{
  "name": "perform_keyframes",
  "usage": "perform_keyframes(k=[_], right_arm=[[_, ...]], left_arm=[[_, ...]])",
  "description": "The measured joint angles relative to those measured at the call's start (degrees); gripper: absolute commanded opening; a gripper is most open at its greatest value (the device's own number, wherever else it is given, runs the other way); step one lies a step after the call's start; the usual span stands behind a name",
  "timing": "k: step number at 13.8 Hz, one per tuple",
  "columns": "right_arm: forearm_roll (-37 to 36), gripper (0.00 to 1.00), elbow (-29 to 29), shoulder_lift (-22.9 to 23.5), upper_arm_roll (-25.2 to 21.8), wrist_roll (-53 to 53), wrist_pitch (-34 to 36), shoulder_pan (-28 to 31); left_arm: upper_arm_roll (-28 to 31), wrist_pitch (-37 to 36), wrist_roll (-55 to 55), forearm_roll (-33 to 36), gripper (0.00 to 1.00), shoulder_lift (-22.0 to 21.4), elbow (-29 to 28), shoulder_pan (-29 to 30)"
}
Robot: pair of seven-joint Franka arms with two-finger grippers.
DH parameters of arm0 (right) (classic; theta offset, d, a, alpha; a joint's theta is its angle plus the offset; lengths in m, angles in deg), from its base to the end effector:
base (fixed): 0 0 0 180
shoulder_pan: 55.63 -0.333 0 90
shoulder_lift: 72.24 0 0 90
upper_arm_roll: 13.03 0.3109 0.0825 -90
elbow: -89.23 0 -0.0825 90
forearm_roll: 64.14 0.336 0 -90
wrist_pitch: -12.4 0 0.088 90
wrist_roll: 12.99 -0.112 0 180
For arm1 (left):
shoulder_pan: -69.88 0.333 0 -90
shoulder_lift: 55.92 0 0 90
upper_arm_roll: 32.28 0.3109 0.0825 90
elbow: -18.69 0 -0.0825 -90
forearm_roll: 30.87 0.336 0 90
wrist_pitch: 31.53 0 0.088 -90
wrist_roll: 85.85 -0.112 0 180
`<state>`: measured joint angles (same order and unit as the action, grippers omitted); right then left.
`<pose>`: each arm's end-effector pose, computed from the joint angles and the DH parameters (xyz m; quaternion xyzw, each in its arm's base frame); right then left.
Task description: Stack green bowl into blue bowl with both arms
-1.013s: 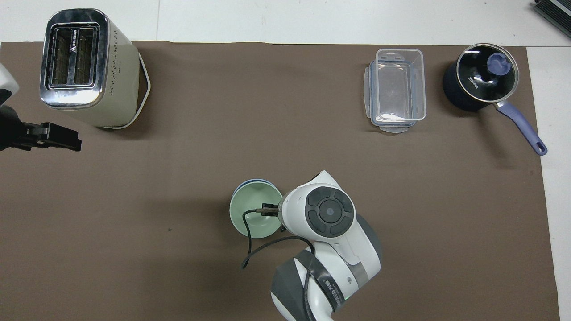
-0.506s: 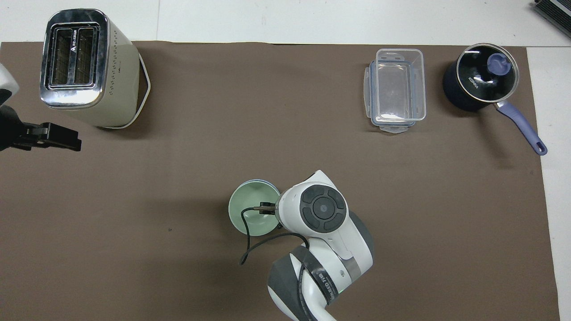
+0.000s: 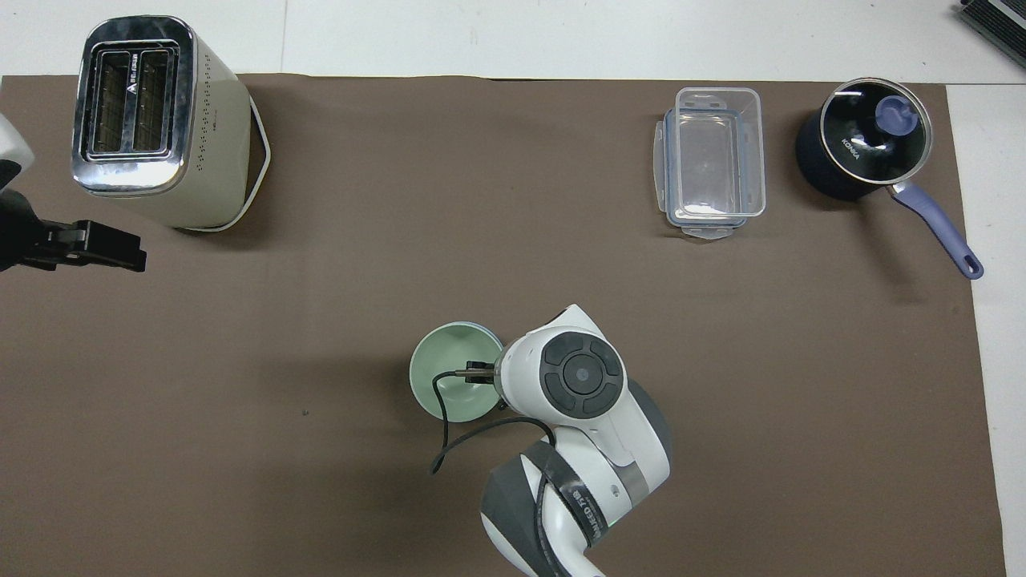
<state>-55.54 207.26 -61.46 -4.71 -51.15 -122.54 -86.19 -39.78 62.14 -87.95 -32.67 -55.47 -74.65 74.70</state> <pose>0.4299 0.3466 0.3760 -0.9951 0.0457 0.0011 0.0876 0.5127 -0.0271 0.5913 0.9990 -0.0407 -0.0011 0.0162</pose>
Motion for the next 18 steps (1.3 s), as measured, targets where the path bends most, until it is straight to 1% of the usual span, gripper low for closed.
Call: perform_keyframes(k=[1, 3, 4, 5, 6, 7, 8, 10, 12, 14, 18], right_arm=[[0.0, 0.00, 0.0, 0.0, 0.0, 0.0, -0.1, 0.0], [0.0, 0.08, 0.0, 0.0, -0.1, 0.0, -0.1, 0.1], [0.0, 0.18, 0.0, 0.1, -0.1, 0.0, -0.1, 0.1], [0.0, 0.35, 0.0, 0.1, -0.1, 0.0, -0.1, 0.1], [0.0, 0.39, 0.0, 0.1, -0.1, 0.0, -0.1, 0.2], [0.0, 0.41, -0.1, 0.1, -0.2, 0.0, -0.2, 0.2], [0.0, 0.49, -0.4, 0.1, -0.2, 0.0, -0.2, 0.2], [0.0, 0.74, -1.3, -0.2, -0.6, 0.0, -0.2, 0.3], [-0.1, 1.00, -2.0, -2.1, -0.9, 0.0, 0.2, 1.9], [-1.3, 1.00, -2.5, -6.0, -1.0, 1.0, 3.3, 5.6], [-2.6, 1.00, -3.7, -14.3, -1.4, 8.0, 11.8, 14.9]], left_arm=[[0.0, 0.0, 0.0, 0.0, 1.00, 0.0, 0.0, 0.0], [0.0, 0.0, 0.0, 0.0, 1.00, 0.0, 0.0, 0.0], [0.0, 0.0, 0.0, 0.0, 1.00, 0.0, 0.0, 0.0], [0.0, 0.0, 0.0, 0.0, 1.00, 0.0, 0.0, 0.0], [0.0, 0.0, 0.0, 0.0, 1.00, 0.0, 0.0, 0.0], [0.0, 0.0, 0.0, 0.0, 1.00, 0.0, 0.0, 0.0], [0.0, 0.0, 0.0, 0.0, 1.00, 0.0, 0.0, 0.0], [0.0, 0.0, 0.0, 0.0, 1.00, 0.0, 0.0, 0.0], [0.0, 0.0, 0.0, 0.0, 1.00, 0.0, 0.0, 0.0], [0.0, 0.0, 0.0, 0.0, 1.00, 0.0, 0.0, 0.0], [0.0, 0.0, 0.0, 0.0, 1.00, 0.0, 0.0, 0.0]])
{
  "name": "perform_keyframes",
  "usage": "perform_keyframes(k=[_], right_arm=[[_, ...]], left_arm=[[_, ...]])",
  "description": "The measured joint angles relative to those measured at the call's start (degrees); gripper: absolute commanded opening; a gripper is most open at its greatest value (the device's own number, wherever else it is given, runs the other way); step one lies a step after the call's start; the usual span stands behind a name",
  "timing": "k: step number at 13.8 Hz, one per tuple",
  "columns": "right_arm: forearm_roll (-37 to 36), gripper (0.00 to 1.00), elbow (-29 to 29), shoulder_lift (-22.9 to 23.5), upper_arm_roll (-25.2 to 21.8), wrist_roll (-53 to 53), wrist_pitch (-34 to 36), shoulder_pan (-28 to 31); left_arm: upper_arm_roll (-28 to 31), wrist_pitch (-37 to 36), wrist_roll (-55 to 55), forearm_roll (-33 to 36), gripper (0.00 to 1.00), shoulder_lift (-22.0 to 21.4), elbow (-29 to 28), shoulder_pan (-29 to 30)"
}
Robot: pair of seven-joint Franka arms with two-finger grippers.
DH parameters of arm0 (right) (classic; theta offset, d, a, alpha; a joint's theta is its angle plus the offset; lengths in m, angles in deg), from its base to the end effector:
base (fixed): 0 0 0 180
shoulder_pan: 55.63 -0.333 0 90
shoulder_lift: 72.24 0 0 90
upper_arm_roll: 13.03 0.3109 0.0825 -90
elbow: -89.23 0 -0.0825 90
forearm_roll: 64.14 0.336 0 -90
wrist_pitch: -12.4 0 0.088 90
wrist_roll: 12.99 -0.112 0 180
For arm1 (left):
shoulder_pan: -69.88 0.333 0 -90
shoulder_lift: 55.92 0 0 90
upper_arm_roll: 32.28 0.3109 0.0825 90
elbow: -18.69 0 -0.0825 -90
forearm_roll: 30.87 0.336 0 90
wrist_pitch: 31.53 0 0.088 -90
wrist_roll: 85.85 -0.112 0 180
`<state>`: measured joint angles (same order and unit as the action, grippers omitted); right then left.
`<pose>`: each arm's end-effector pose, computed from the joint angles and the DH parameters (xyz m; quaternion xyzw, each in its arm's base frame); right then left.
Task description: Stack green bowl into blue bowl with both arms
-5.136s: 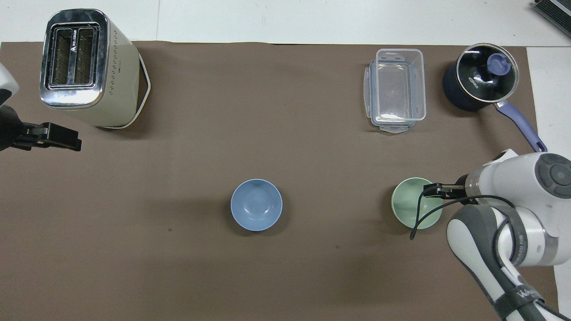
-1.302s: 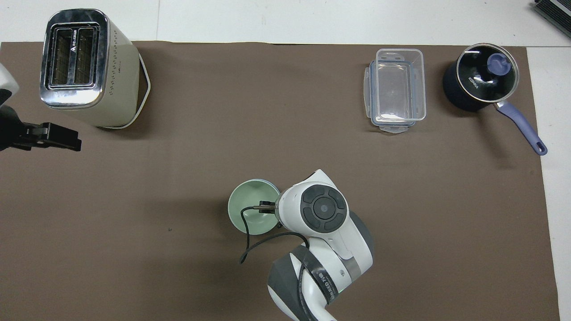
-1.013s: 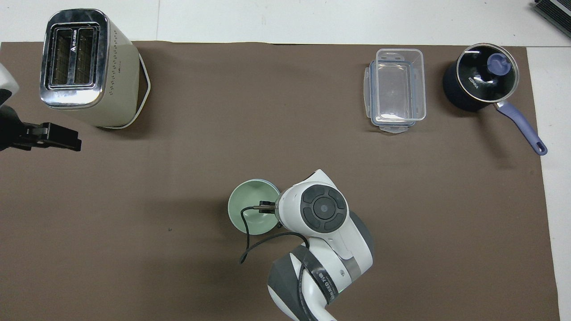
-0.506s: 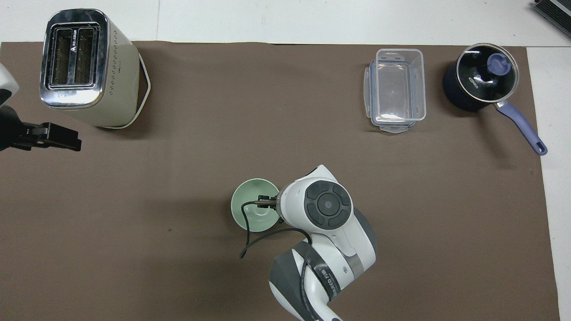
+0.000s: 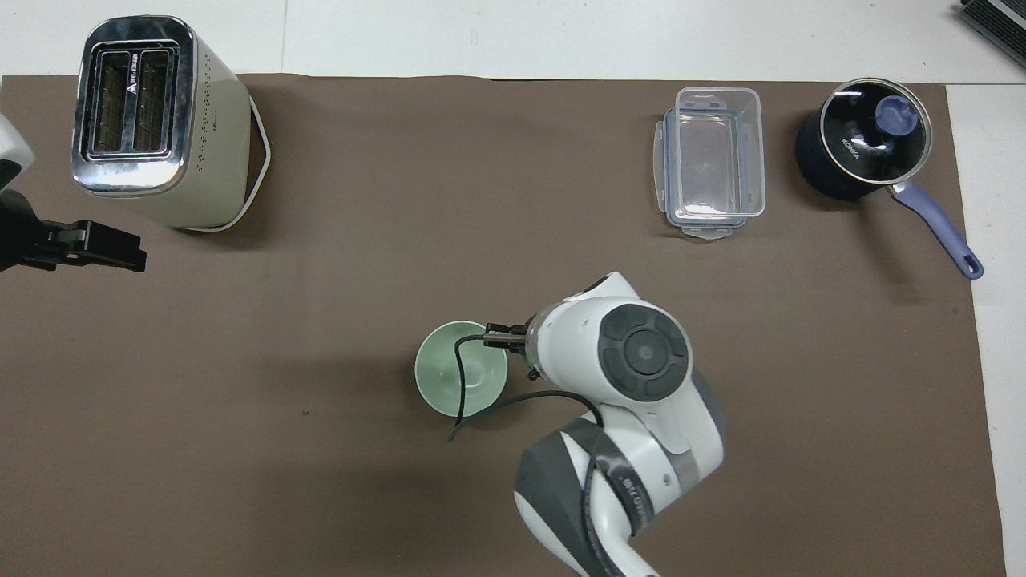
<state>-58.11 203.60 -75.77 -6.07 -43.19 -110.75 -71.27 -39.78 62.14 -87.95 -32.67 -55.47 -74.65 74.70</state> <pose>0.4746 0.2041 0.5153 -0.9893 0.0894 -0.0766 0.0862 0.5127 -0.0271 0.5913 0.9990 -0.0407 -0.0011 0.0162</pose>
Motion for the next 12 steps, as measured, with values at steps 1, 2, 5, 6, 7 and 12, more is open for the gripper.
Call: perform_keyframes(k=[1, 2, 5, 6, 7, 12], right_arm=[[-0.3, 1.00, -1.7, -1.2, -0.1, 2.1, 3.3, 2.9], [-0.6, 1.00, -4.3, -1.8, -0.1, 4.3, 6.8, 5.9], [-4.2, 1.00, -12.0, -1.8, -0.3, 11.2, 14.1, 13.4], [-6.5, 1.00, -13.8, -1.7, -0.3, 13.0, 15.8, 14.7], [-8.0, 1.00, -15.6, -1.5, -0.3, 14.2, 18.0, 15.4], [-9.4, 1.00, -29.3, 4.0, -0.3, 14.7, 32.3, 17.0]], left_arm=[[0.0, 0.0, 0.0, 0.0, 1.00, 0.0, 0.0, 0.0], [0.0, 0.0, 0.0, 0.0, 1.00, 0.0, 0.0, 0.0], [0.0, 0.0, 0.0, 0.0, 1.00, 0.0, 0.0, 0.0], [0.0, 0.0, 0.0, 0.0, 1.00, 0.0, 0.0, 0.0], [0.0, 0.0, 0.0, 0.0, 1.00, 0.0, 0.0, 0.0], [0.0, 0.0, 0.0, 0.0, 1.00, 0.0, 0.0, 0.0]])
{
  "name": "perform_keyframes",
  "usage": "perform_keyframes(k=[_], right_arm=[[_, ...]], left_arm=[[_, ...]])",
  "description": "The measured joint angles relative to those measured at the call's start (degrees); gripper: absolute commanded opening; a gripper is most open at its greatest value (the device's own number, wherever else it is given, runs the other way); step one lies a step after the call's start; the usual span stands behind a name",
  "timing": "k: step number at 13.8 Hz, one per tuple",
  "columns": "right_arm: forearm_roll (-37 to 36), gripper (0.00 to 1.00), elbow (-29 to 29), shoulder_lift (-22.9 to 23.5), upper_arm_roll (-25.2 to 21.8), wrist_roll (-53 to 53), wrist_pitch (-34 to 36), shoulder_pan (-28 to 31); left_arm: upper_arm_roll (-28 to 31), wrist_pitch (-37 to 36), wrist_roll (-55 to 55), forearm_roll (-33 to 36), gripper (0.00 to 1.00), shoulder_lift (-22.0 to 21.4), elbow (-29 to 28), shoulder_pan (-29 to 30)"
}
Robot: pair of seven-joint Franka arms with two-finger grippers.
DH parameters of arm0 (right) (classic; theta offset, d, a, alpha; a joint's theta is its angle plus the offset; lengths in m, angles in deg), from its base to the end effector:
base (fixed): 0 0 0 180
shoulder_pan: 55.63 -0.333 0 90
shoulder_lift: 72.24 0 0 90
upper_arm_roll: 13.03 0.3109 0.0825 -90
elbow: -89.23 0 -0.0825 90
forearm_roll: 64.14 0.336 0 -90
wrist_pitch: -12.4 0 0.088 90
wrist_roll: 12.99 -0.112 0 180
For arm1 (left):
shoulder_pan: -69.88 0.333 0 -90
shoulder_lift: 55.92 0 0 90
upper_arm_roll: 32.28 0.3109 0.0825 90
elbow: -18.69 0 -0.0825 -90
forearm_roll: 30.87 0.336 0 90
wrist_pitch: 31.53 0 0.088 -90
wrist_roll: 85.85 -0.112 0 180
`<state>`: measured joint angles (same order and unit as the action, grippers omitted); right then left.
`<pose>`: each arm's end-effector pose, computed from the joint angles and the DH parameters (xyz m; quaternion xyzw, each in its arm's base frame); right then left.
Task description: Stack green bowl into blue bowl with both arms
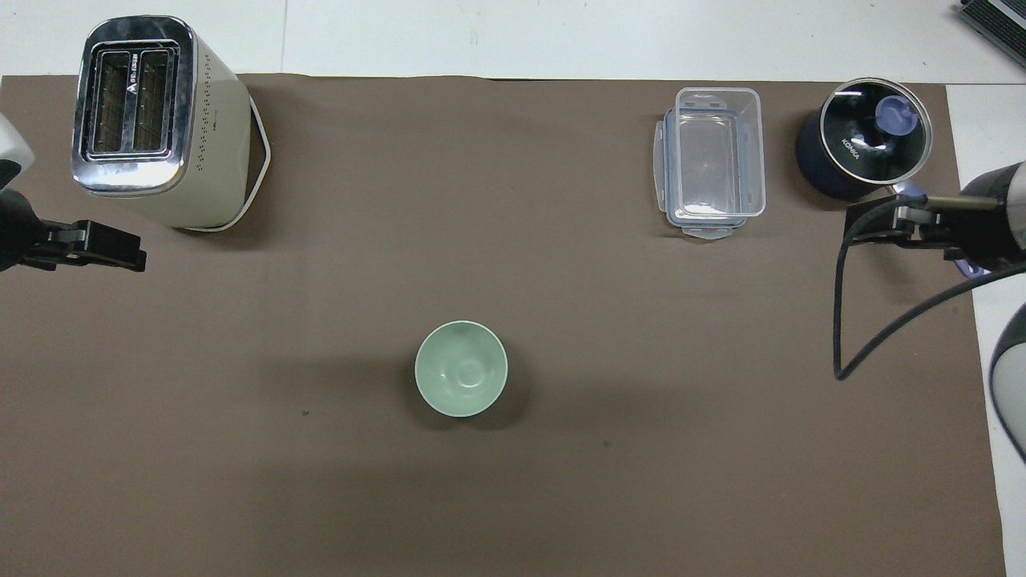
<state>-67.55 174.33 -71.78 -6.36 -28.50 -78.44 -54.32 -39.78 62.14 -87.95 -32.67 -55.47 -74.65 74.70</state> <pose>0.5099 0.0409 0.6483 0.9945 -0.0893 0.0506 0.0204 0.5127 -0.0271 0.5913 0.9990 -0.0407 -0.0011 0.0162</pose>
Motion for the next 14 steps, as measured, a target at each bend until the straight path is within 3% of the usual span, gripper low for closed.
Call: perform_keyframes(k=[2, 6, 14], right_arm=[[0.0, 1.00, -3.2, 2.2, 0.0, 0.0, 1.6, 0.0], [0.1, 1.00, -3.8, 2.8, 0.2, 0.0, 3.8, 0.0], [2.3, 1.00, 2.9, -1.3, 0.2, 0.0, 4.4, 0.9]], left_arm=[[0.0, 0.0, 0.0, 0.0, 1.00, 0.0, 0.0, 0.0], [0.0, 0.0, 0.0, 0.0, 1.00, 0.0, 0.0, 0.0], [0.0, 0.0, 0.0, 0.0, 1.00, 0.0, 0.0, 0.0]])
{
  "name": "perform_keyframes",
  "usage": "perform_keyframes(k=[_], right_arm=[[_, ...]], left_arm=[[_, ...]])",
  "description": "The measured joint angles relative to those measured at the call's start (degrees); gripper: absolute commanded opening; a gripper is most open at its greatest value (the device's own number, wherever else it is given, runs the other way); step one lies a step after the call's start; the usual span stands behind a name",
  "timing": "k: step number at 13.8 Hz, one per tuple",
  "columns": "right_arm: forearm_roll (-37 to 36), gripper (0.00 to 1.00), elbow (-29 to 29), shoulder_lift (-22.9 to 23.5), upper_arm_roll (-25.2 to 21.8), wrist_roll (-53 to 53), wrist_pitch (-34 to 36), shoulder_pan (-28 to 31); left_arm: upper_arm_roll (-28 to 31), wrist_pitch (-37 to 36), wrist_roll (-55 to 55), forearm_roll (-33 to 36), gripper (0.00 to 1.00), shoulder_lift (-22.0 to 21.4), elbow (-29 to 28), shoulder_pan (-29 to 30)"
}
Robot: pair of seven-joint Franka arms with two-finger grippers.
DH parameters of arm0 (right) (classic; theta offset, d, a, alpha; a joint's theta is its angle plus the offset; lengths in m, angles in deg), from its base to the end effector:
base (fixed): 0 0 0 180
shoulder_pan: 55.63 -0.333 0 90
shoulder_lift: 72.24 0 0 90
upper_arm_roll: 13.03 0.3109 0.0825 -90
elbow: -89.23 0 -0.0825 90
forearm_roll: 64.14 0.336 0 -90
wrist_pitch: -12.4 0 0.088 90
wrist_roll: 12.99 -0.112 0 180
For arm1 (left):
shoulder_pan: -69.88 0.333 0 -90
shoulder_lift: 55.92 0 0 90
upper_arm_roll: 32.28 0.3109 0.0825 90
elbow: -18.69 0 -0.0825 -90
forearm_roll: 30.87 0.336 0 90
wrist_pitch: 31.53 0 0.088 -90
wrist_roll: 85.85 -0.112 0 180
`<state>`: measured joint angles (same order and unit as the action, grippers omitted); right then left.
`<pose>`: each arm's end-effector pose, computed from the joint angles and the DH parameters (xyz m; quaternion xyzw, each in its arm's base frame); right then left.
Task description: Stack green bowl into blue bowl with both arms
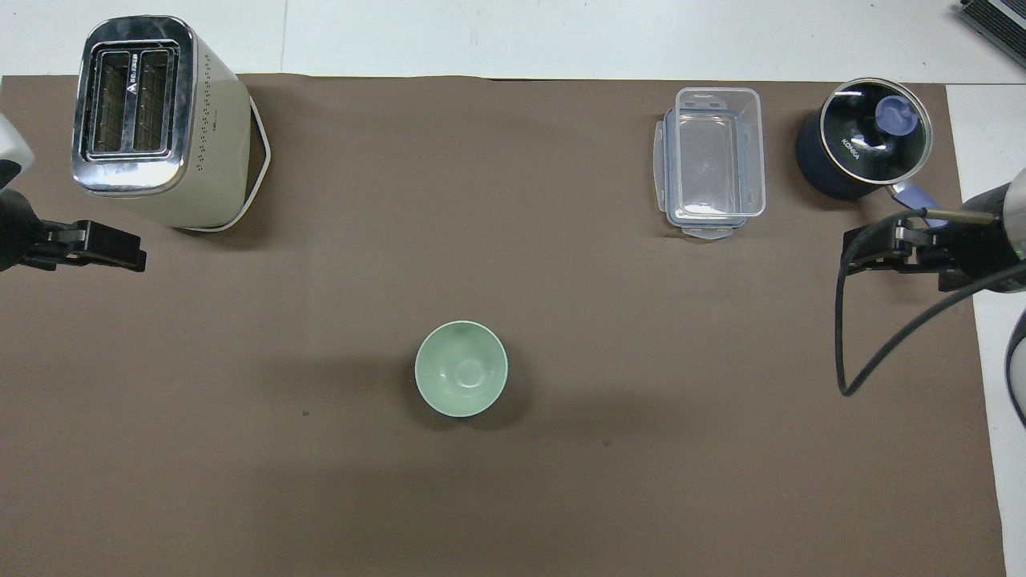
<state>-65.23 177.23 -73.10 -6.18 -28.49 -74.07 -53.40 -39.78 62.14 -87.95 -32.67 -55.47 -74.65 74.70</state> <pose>0.4945 0.0383 0.6312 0.9954 -0.0953 -0.0040 0.0113 0.5127 -0.0271 0.5913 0.9990 -0.0407 -0.0011 0.0162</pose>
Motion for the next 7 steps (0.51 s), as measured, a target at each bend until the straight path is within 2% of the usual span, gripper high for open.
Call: perform_keyframes(k=[7], right_arm=[[0.0, 1.00, 0.8, -0.6, 0.0, 0.5, 0.0, 0.5]], left_arm=[[0.0, 0.0, 0.0, 0.0, 1.00, 0.0, 0.0, 0.0]])
